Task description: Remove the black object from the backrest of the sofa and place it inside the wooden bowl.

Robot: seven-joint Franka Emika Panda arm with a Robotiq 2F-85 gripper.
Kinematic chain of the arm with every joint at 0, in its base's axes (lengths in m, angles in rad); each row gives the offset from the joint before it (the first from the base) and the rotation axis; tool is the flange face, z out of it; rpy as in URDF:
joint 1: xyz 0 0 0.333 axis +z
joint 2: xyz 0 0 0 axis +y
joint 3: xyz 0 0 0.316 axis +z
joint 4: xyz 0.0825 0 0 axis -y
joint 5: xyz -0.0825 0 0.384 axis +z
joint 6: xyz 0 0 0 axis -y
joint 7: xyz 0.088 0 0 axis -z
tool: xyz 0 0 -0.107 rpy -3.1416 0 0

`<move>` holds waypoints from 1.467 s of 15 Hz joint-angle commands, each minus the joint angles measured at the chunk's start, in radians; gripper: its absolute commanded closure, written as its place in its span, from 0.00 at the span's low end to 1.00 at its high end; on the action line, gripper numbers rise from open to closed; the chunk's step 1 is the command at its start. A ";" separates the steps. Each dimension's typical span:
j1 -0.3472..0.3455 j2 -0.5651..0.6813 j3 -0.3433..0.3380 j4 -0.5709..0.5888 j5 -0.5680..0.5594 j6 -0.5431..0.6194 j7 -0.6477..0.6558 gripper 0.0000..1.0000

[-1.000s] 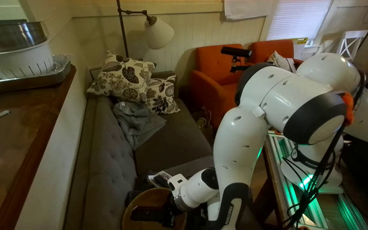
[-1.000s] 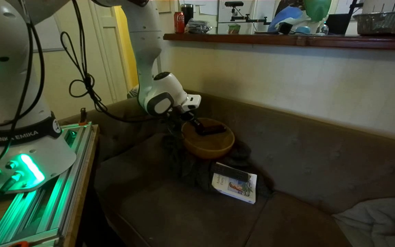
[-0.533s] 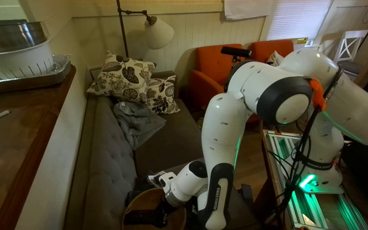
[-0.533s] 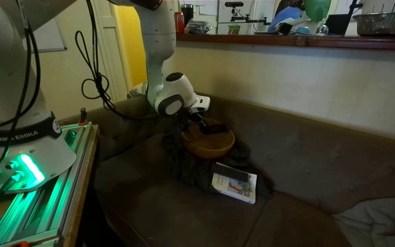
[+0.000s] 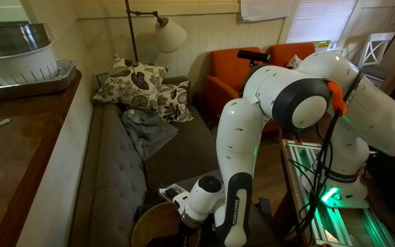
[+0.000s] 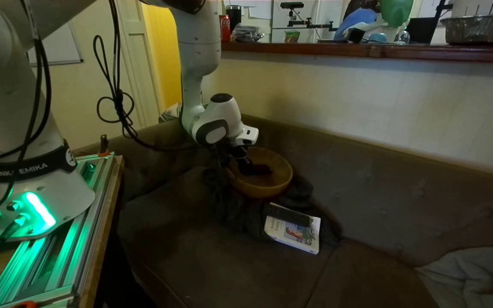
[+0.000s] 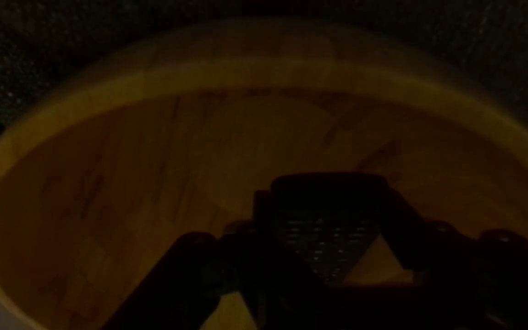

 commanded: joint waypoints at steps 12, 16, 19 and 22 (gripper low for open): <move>-0.116 -0.005 0.044 0.047 -0.087 -0.171 -0.033 0.00; 0.003 -0.095 -0.081 -0.063 -0.027 -0.086 0.001 0.00; 0.142 -0.170 -0.203 -0.203 0.060 0.064 0.028 0.00; 0.197 -0.231 -0.235 -0.351 0.216 0.241 0.036 0.00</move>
